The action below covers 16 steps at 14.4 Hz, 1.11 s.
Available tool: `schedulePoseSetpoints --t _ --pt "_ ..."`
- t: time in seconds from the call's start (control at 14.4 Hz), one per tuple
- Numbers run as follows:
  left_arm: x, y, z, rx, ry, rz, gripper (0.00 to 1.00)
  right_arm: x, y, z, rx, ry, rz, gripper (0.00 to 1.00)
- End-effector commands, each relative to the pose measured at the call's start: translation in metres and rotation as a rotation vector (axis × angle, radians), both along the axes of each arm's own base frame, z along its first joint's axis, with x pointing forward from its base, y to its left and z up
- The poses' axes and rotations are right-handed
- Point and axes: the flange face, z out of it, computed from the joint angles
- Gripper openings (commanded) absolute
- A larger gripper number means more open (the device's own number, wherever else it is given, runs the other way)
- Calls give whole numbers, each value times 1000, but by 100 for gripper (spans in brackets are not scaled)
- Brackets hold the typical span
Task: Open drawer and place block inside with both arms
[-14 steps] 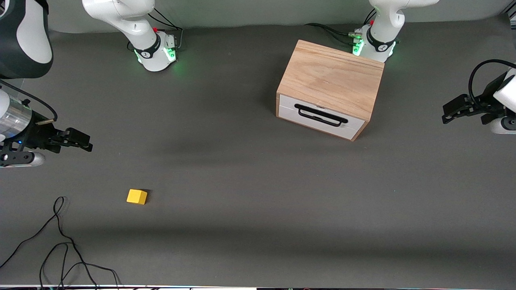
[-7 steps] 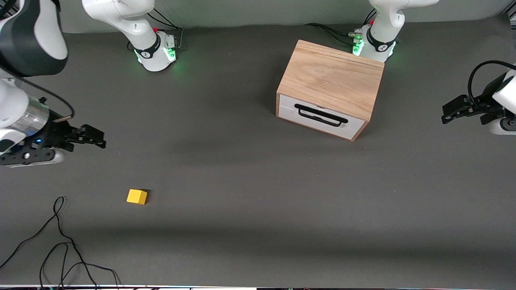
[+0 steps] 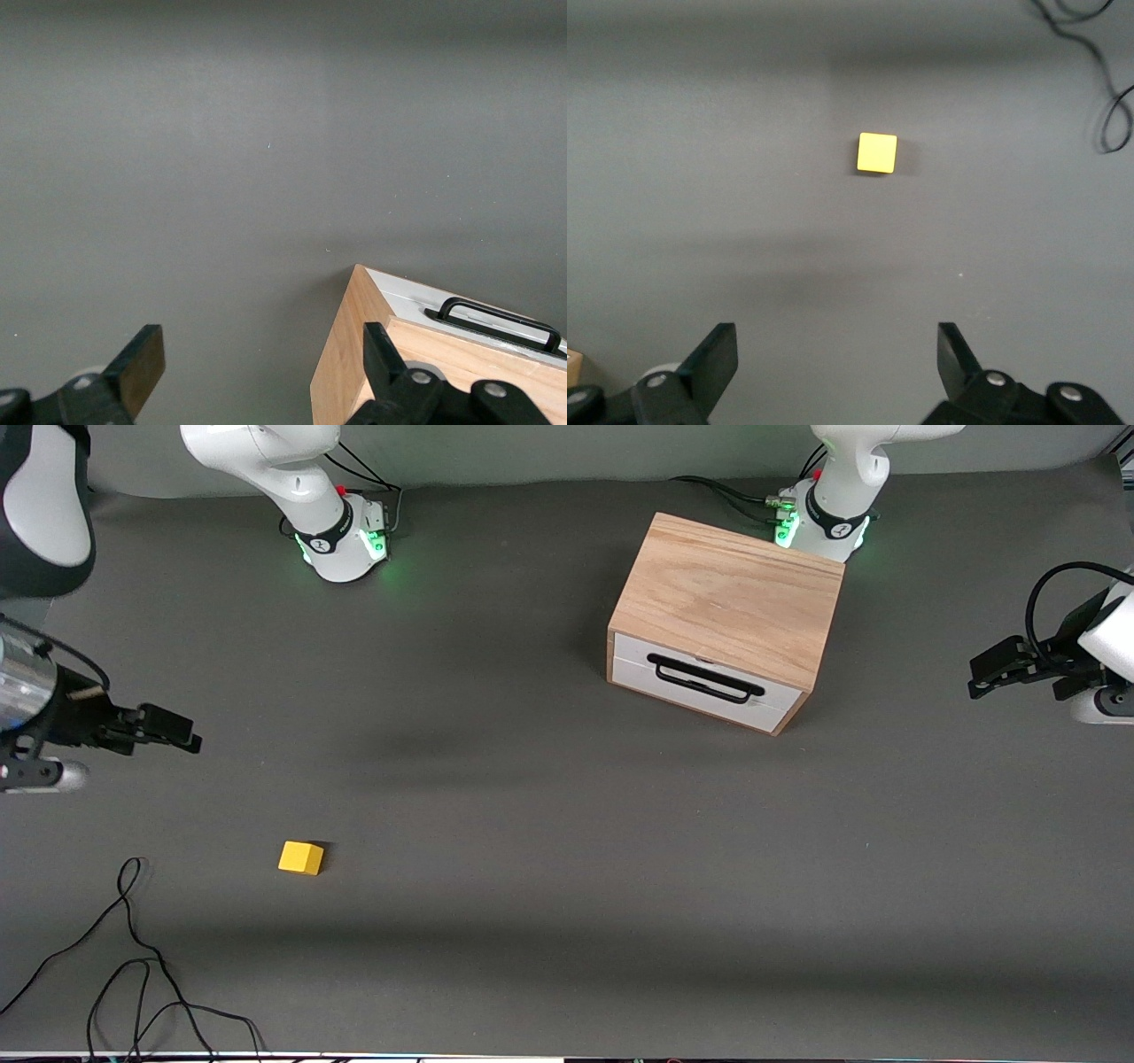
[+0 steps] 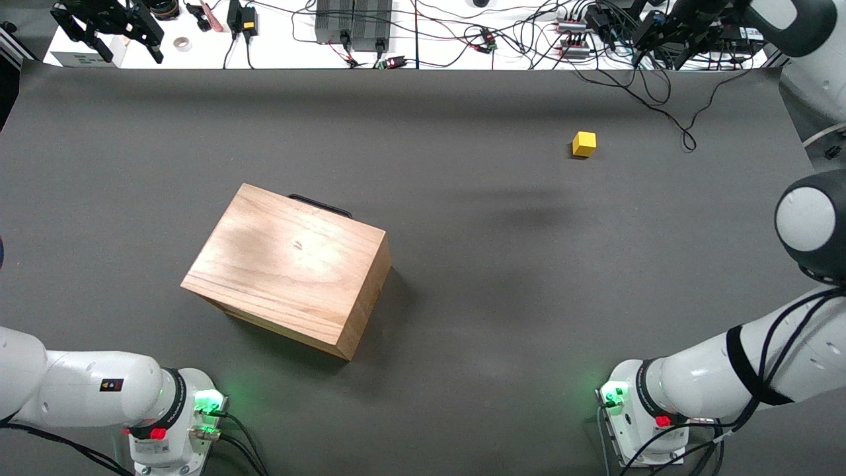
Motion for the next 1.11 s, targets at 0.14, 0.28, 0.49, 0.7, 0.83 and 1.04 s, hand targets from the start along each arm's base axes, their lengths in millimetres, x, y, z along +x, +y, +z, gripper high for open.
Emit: schedulePoseSetpoints --t 0.14,0.28,0.49,0.7,0.83,1.04 --pt "0 1 -3 0 14 -31 100 -6 -40 16 29 -21 3 100" --pt "0 1 -3 1 18 -31 100 -3 -39 14 17 -27 8 100" --pt "0 1 -3 1 18 -29 100 6 -38 5 12 -41 6 100" --pt "0 1 -3 1 18 -31 100 7 -36 0 9 -30 16 100" --pt "0 1 -3 1 20 -31 100 2 -34 3 11 -21 22 100" --pt "0 0 -3 1 18 -31 99 1 -36 5 -29 -15 33 100"
